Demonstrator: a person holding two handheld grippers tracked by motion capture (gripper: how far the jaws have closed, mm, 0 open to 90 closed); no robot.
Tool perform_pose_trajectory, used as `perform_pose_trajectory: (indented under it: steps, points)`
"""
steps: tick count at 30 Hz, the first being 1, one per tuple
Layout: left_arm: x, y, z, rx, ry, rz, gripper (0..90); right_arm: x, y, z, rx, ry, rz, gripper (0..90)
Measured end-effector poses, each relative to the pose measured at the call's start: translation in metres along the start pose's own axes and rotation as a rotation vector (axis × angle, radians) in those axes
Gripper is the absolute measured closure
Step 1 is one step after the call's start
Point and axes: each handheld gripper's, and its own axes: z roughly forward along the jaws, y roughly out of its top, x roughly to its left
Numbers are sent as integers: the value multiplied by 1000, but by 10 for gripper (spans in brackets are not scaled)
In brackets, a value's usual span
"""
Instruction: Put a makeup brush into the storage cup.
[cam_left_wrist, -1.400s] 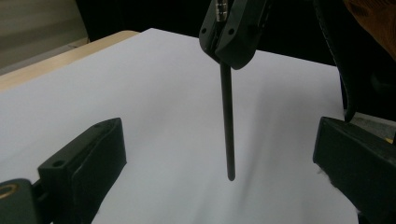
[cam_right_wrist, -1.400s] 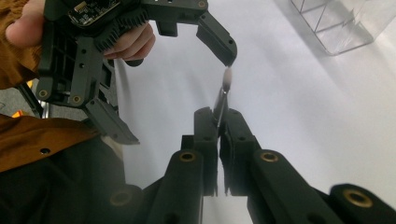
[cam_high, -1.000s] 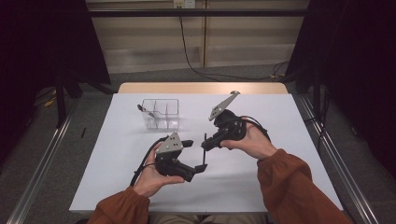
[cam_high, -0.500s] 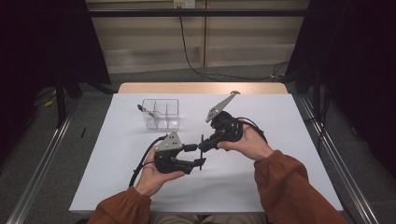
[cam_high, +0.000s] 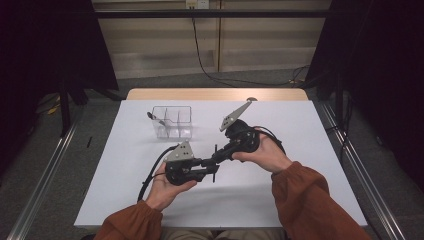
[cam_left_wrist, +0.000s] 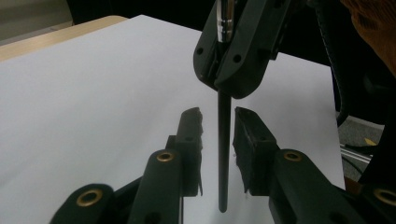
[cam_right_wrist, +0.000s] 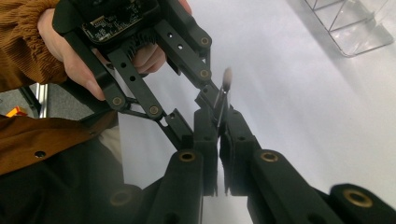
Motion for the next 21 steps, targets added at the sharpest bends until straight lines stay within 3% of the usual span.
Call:
perform_pose_trajectory:
  steps: [8, 21]
  points:
    - [-1, 1, -1, -6, -7, 1, 846, 1, 0, 1, -11, 6, -3, 853]
    - [1, 3, -6, -14, 12, -9, 857, 0, -1, 3, -51, 11, -10, 791]
